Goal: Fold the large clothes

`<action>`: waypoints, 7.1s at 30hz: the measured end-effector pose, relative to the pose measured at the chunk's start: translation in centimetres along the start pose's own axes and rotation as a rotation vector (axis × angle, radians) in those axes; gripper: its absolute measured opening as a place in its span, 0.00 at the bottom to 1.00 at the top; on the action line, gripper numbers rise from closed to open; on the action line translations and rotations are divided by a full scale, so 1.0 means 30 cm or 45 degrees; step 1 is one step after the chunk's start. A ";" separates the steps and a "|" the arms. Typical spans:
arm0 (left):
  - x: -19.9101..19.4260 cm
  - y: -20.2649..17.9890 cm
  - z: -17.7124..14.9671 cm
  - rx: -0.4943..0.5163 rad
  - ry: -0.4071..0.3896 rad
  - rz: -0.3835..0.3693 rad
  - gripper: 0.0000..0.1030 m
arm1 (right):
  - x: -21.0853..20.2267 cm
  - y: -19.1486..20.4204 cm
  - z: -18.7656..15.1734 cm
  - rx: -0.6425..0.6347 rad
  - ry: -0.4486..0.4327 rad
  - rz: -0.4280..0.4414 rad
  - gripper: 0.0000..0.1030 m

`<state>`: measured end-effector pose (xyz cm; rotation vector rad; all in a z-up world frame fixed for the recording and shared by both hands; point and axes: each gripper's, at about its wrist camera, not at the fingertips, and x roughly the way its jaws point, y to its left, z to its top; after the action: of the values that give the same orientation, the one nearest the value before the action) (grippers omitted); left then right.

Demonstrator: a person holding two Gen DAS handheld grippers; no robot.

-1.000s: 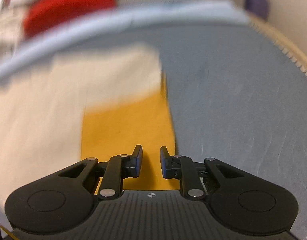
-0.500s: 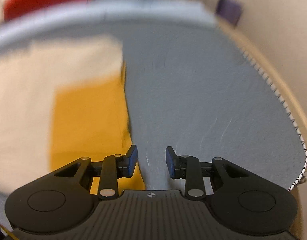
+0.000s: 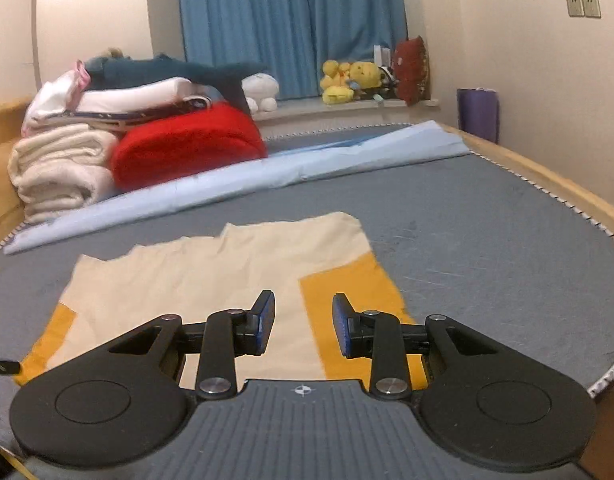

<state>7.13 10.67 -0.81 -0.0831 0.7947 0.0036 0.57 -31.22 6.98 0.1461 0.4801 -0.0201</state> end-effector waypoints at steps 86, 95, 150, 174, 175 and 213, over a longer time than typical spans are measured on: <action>-0.187 -0.182 0.147 -0.131 -0.375 -0.007 0.08 | 0.013 -0.115 0.096 -0.074 -0.108 0.028 0.27; -0.147 -0.790 0.056 0.422 -0.418 -0.386 0.08 | 0.022 -0.230 0.109 0.115 -0.066 0.232 0.29; 0.124 -0.452 0.025 0.378 0.265 -0.460 0.54 | 0.275 -0.179 -0.127 -0.065 0.648 -0.116 0.00; 0.106 -0.526 0.284 0.781 -0.035 -0.485 0.51 | 0.218 -0.111 -0.114 -0.272 0.562 -0.228 0.01; 0.142 -0.531 0.275 0.791 -0.024 -0.495 0.51 | 0.214 -0.109 -0.113 -0.292 0.556 -0.243 0.01; 0.609 -0.521 0.495 0.128 -0.046 -0.226 0.66 | 0.879 -0.201 0.284 0.357 0.309 0.203 0.01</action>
<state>31.06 -4.30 -2.34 -0.0581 0.7484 -0.2023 27.55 -38.03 1.46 0.4650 0.7060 0.0882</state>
